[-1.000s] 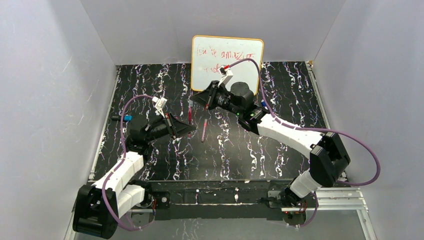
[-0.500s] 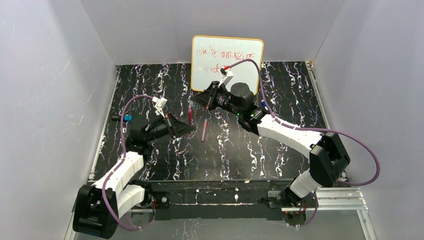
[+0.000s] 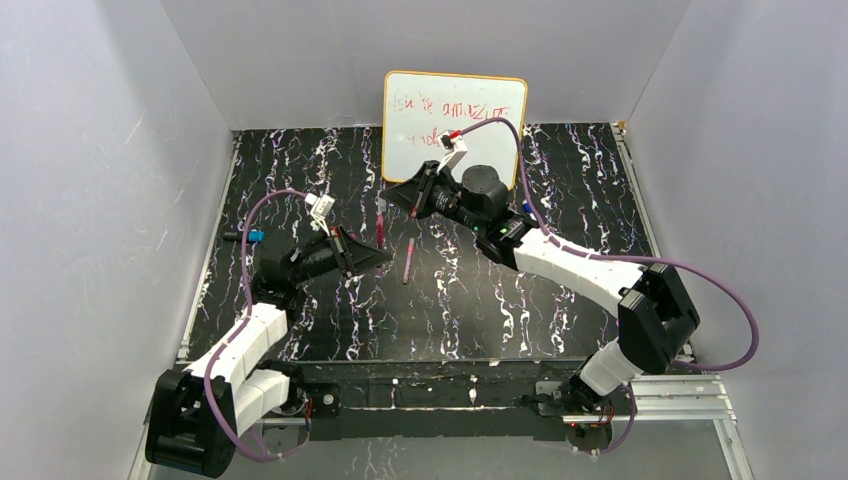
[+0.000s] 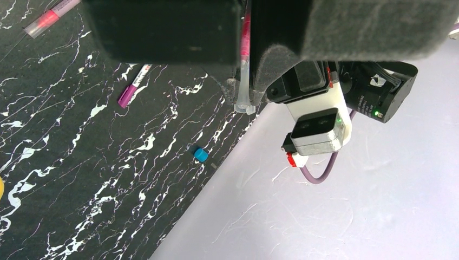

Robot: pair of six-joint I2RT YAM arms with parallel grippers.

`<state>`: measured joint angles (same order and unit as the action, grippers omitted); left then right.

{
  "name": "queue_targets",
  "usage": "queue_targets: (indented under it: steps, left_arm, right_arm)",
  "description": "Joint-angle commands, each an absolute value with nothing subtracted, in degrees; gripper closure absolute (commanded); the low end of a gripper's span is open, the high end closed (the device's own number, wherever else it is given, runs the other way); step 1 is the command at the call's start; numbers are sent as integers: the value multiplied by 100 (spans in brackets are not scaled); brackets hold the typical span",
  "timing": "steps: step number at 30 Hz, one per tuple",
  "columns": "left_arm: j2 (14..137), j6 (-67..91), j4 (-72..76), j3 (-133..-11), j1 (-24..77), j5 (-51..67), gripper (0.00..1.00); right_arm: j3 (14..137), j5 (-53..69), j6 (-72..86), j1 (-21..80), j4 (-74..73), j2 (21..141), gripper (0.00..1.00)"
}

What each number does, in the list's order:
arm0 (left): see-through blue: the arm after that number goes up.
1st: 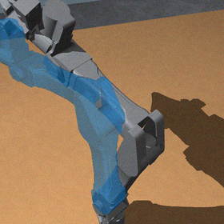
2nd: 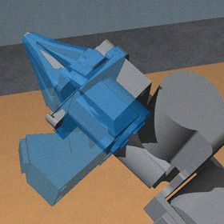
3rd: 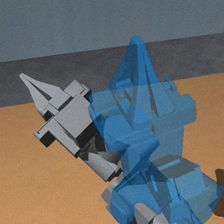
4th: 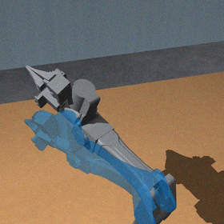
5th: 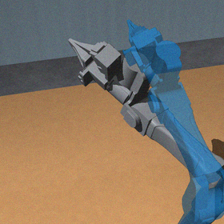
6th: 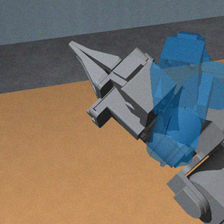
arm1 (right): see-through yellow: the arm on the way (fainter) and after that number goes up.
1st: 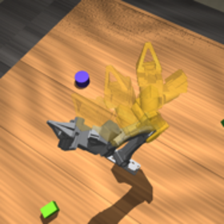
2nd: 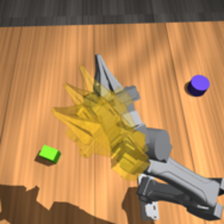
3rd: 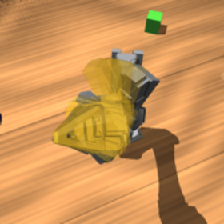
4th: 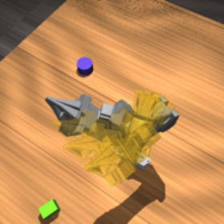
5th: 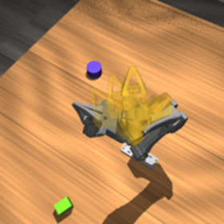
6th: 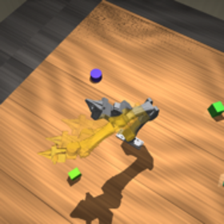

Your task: Insert the pens into the pen caps

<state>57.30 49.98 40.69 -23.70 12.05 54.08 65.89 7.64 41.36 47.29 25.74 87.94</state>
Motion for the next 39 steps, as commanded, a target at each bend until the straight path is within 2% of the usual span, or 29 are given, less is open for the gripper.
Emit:
queue_targets:
  steps: [1, 18, 39]
  left_arm:
    - [5701, 4983, 4238, -2354, 1169, 5563, 100]
    - [5743, 5027, 4289, -2352, 1172, 5589, 100]
    - [5659, 4733, 3984, -2429, 1169, 5453, 100]
  right_arm:
    - [6788, 778, 4043, 4734, 2931, 8825, 96]
    - [6665, 793, 4052, 4734, 3159, 8892, 96]
    - [6403, 1148, 4134, 4741, 2732, 8650, 96]
